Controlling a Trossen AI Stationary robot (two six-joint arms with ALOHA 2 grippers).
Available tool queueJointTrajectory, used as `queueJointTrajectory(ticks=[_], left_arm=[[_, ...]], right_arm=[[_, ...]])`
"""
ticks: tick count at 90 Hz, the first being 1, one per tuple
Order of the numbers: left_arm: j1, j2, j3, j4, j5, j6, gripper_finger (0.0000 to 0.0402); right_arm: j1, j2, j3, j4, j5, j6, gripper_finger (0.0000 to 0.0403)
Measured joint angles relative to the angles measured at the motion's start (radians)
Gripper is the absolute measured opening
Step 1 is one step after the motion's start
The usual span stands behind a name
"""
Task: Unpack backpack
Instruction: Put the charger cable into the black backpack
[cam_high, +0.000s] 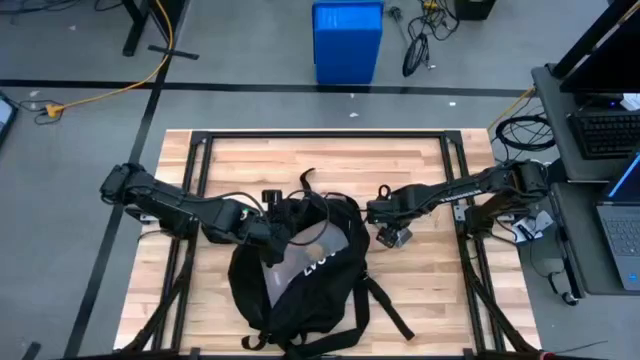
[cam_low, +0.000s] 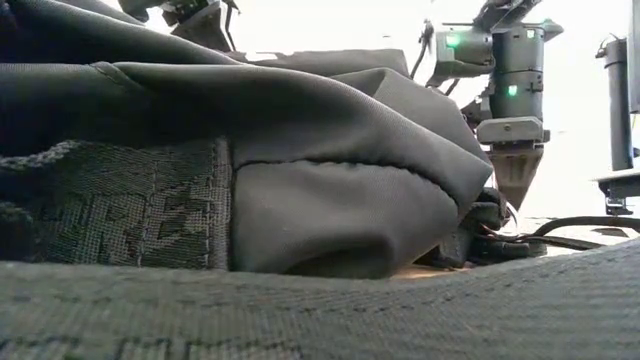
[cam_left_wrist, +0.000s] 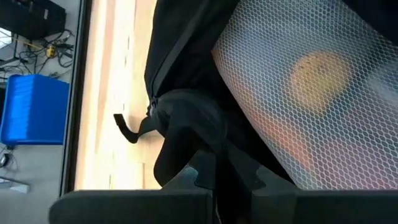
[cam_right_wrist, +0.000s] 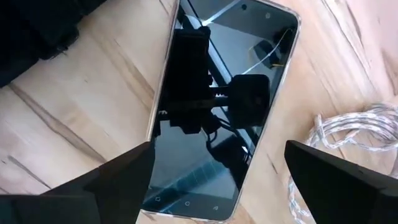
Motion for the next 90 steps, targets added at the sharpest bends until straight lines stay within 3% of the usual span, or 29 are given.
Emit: queueJointTrajectory(ticks=[47, 62, 76, 90], left_arm=[[0.000, 0.000, 0.000, 0.000, 0.000, 0.003, 0.0000], [0.000, 0.000, 0.000, -0.001, 0.000, 0.002, 0.0000], [0.000, 0.000, 0.000, -0.002, 0.001, 0.002, 0.0000], [0.000, 0.000, 0.000, -0.003, 0.028, 0.003, 0.0000]], right_arm=[[-0.005, 0.014, 0.001, 0.023, -0.032, -0.083, 0.0343], [-0.020, 0.014, 0.001, 0.048, -0.101, -0.016, 0.0367], [-0.019, 0.014, 0.001, 0.049, -0.082, 0.023, 0.0396], [-0.027, 0.014, 0.001, 0.049, -0.073, 0.023, 0.0398]])
